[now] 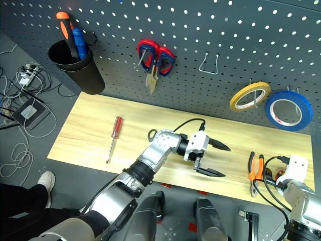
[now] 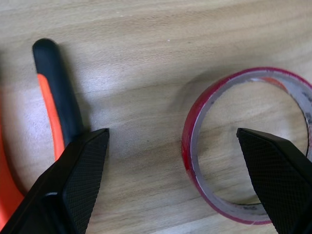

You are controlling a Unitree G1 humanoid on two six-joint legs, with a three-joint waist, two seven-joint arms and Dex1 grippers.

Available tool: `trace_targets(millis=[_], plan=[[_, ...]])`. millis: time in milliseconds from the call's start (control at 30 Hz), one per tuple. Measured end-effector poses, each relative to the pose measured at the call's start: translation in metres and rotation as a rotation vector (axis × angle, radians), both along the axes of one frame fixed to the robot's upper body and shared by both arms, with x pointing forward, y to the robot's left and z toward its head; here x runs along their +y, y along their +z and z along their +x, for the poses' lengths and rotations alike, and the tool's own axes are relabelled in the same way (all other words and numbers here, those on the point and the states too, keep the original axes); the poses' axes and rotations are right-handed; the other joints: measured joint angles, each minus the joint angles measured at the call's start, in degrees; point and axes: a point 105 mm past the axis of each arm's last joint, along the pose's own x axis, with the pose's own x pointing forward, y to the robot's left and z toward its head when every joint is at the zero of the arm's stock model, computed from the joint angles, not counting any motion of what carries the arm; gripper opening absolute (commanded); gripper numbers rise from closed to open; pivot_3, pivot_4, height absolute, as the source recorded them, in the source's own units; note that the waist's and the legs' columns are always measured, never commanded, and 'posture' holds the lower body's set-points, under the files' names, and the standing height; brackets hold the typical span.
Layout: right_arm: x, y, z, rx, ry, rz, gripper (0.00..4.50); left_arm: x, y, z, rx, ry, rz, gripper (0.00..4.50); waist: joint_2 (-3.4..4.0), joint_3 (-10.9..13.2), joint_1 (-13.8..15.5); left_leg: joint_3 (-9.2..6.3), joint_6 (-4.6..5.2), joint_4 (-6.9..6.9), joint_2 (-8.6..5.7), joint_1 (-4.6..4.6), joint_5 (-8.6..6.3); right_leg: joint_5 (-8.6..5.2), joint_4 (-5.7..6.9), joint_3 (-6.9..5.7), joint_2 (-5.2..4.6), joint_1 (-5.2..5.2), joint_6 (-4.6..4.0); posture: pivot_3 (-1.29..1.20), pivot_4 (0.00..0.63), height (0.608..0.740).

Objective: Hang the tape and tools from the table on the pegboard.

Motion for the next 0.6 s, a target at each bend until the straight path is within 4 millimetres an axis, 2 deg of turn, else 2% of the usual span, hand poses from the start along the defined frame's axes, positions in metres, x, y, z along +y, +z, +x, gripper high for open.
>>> trace_targets(millis=[267,367,600], plan=[[-0.007,-0.001,0.001,-0.010,-0.052,0.032,4.50,-0.002,0.007,0.000,-0.022,-0.024,0.002,4.48,-0.11,0.1,0.0,0.00,0.01,0.00,0.00,0.01,0.01,0.00,-0.01,-0.02,-0.01,0.00,0.01,-0.09,0.471,0.740],[-0.009,-0.002,0.000,-0.010,-0.065,0.038,3.92,-0.004,0.009,-0.001,-0.027,-0.030,-0.002,4.50,-0.14,0.1,0.0,0.00,0.01,0.00,0.00,0.00,0.01,0.00,-0.01,-0.02,-0.01,-0.01,0.01,-0.09,0.470,0.740],[-0.012,-0.005,0.000,-0.005,-0.098,0.056,1.61,-0.006,0.011,-0.001,-0.031,-0.034,-0.006,4.50,-0.16,0.1,0.3,0.00,0.01,0.00,-0.01,-0.01,0.01,0.00,-0.02,-0.02,-0.02,-0.01,0.01,-0.09,0.469,0.740]])
